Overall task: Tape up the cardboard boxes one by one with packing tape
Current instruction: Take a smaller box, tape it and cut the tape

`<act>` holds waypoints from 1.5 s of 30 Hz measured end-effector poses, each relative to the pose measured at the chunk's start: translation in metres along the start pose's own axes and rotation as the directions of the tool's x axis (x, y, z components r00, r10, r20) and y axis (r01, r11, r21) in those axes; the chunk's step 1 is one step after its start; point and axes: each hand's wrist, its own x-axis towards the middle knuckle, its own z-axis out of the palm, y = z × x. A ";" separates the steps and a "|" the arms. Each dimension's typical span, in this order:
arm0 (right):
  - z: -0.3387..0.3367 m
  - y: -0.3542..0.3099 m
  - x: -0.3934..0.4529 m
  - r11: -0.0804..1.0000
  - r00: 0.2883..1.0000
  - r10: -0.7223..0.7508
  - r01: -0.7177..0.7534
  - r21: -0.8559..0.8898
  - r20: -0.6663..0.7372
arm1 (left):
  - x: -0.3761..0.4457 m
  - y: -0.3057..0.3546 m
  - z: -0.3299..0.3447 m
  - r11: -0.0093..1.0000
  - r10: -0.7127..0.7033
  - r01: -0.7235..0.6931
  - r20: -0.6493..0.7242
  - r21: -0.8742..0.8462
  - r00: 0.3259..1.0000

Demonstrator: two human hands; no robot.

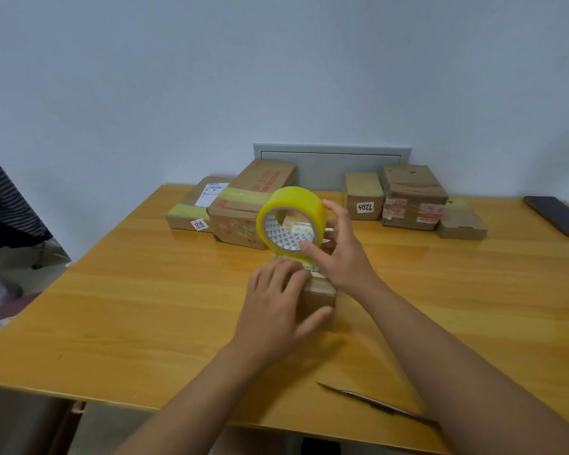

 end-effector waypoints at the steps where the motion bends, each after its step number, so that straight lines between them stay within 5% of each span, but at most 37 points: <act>1: -0.001 0.000 0.001 1.000 1.000 0.010 -0.010 -0.007 0.001 | -0.001 0.002 0.005 0.999 -0.002 0.001 0.030 0.037 1.000; 7: -0.004 -0.001 0.003 1.000 1.000 0.019 -0.019 -0.003 0.020 | 0.006 0.015 0.015 0.981 -0.172 0.177 -0.066 0.075 0.983; 17: -0.063 -0.002 -0.008 0.986 0.999 0.003 -0.011 0.169 0.046 | 0.004 0.014 0.018 0.981 -0.110 0.127 -0.115 0.149 0.987; 29: -0.128 0.008 -0.029 0.997 0.994 -0.018 0.026 -0.073 0.108 | 0.005 0.014 0.019 0.980 -0.101 0.118 -0.111 0.159 0.989; 45: -0.135 0.034 -0.034 0.989 0.982 0.069 -0.045 -0.138 0.176 | 0.005 0.014 0.017 0.982 -0.096 0.112 -0.106 0.153 0.990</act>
